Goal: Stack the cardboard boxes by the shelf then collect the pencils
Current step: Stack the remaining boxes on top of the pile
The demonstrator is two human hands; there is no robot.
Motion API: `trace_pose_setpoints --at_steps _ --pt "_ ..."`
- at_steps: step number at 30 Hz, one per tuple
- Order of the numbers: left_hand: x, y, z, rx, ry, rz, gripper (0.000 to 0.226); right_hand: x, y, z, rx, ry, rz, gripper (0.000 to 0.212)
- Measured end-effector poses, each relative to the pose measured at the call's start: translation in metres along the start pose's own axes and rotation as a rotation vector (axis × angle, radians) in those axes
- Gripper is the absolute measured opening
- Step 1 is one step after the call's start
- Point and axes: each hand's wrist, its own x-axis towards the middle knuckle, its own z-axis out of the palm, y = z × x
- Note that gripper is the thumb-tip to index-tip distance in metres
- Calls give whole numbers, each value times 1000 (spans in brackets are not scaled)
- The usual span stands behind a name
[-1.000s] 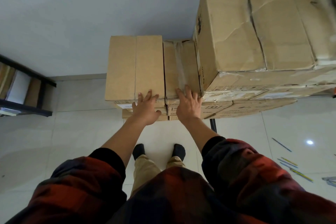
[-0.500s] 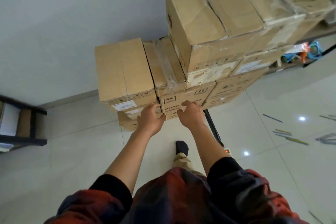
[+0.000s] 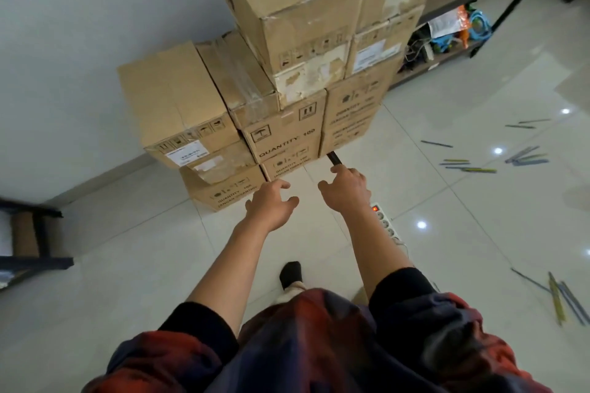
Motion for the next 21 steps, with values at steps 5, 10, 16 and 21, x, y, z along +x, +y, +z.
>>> trace_pose_setpoints --at_steps 5,10,16,21 --pt "-26 41 51 89 -44 46 45 -16 65 -24 20 7 45 56" --pt "-56 105 130 134 -85 70 45 -33 165 -66 61 18 94 54" --pt "-90 176 236 177 -173 127 45 -40 285 -120 111 42 185 54" --pt "-106 221 302 199 -213 142 43 -38 362 -159 150 67 237 53"
